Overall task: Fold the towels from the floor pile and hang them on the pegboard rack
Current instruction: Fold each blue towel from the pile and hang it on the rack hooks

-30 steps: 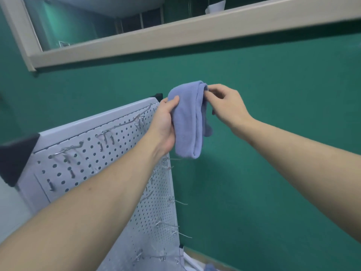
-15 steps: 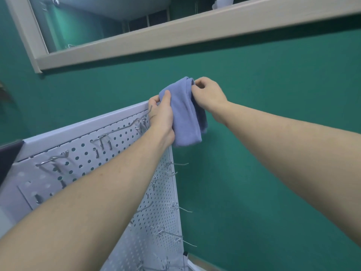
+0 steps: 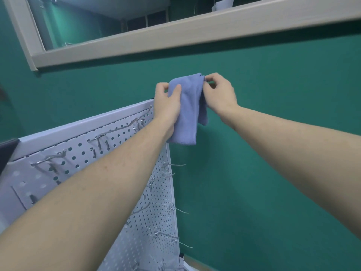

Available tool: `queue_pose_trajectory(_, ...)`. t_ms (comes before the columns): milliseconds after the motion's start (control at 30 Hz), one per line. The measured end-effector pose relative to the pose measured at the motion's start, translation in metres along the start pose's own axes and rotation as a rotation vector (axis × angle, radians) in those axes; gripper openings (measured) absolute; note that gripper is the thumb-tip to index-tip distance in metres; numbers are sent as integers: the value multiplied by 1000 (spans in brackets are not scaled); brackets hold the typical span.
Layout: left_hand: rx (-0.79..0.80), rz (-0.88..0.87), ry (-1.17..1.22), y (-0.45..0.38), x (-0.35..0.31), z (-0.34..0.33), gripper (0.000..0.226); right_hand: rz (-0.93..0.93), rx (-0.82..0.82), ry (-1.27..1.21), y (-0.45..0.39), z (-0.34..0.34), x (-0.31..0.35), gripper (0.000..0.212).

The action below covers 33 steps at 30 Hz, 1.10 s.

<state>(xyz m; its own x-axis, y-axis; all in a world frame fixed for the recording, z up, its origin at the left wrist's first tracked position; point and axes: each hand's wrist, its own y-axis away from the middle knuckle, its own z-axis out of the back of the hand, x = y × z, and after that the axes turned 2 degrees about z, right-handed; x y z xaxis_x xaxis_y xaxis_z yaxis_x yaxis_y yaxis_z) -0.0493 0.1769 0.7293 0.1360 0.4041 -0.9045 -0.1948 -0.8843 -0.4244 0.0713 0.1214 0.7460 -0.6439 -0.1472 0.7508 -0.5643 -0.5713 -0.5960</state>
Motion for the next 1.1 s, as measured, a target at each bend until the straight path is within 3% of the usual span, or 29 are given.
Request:
queue_pose_trajectory(200,-155,188,53,-6,17,8,20,-49,213,13,6,-31,5,20)
queue_pose_trajectory(367,-171,194,249,-1,19,11,18,13,188,-83,16,-34,3,22)
queue_pose_trajectory(433,-194,171,129,6,22,11,18,26,205,-56,19,-35,3,19)
queue_pose_trajectory(567,-215,12,-122,14,37,11,40,-54,301,-144,25,-33,0,20)
queue_pose_trajectory(700,-209,-92,-446,18,44,12,42,-101,368,-179,30,-33,-4,49)
queue_pose_trajectory(867,-106,-165,-718,30,52,17,52,-122,381,-164,34,-39,-17,33)
queue_pose_trajectory(1100,152,-146,-852,65,59,30,68,-187,530,-107,63,-27,-39,35)
